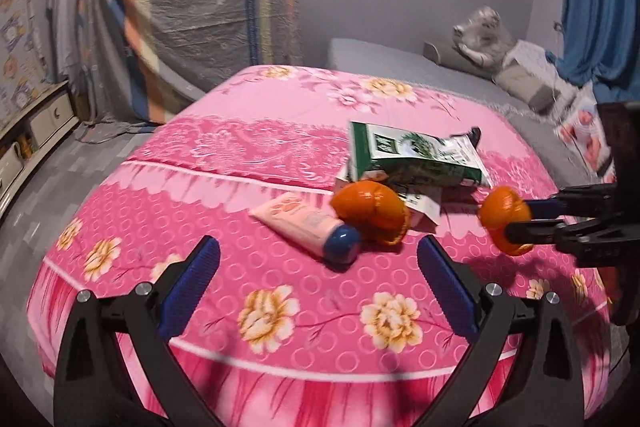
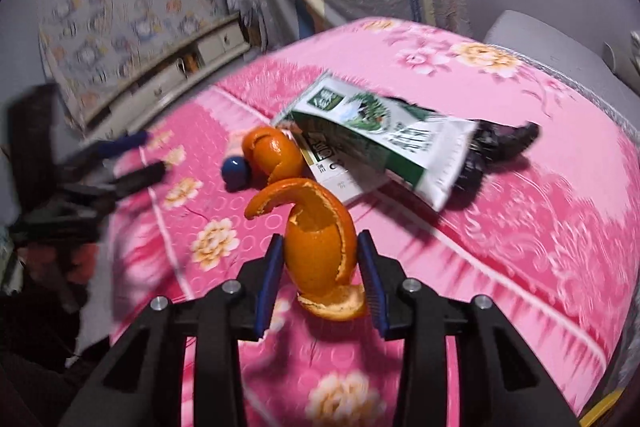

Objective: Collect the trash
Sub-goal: 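Grasp the orange peel on the bed with the right tool, then grasp the orange with the left tool while the right tool holds the peel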

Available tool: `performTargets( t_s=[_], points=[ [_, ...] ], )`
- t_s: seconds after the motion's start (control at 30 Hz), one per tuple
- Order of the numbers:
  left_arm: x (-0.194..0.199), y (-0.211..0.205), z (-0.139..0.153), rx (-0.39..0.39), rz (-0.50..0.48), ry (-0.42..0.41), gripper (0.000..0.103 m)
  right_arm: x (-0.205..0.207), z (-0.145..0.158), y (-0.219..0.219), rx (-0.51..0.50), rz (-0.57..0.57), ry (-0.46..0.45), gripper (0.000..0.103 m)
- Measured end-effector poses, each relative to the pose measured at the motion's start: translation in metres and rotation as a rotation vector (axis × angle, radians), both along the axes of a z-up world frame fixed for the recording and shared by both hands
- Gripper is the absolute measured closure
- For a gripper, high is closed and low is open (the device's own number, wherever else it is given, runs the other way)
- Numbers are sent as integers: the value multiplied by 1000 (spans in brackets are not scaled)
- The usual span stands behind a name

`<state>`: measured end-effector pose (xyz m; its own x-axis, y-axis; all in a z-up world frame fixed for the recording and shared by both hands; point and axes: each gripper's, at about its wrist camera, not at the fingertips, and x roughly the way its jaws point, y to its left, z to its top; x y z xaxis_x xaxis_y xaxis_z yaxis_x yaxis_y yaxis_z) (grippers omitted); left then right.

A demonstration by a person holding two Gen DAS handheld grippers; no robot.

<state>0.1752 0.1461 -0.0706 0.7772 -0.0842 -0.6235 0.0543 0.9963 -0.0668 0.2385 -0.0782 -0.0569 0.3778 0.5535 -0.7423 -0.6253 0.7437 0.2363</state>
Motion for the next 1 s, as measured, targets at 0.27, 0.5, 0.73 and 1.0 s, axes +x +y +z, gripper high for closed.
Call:
performTargets(
  t_s=[0.27, 0.5, 0.73, 1.0],
  points=[
    [62, -27, -16, -12, -70, 132, 9, -28, 22, -41, 141, -47, -27, 67],
    [92, -35, -29, 9, -74, 200, 9, -35, 25, -52, 187, -60, -28, 67],
    [106, -36, -34, 24, -76, 235, 20, -34, 23, -54, 213, -70, -12, 67],
    [109, -50, -40, 57, -111, 257, 42, -40, 26, -54, 226, -75, -10, 67]
  ],
)
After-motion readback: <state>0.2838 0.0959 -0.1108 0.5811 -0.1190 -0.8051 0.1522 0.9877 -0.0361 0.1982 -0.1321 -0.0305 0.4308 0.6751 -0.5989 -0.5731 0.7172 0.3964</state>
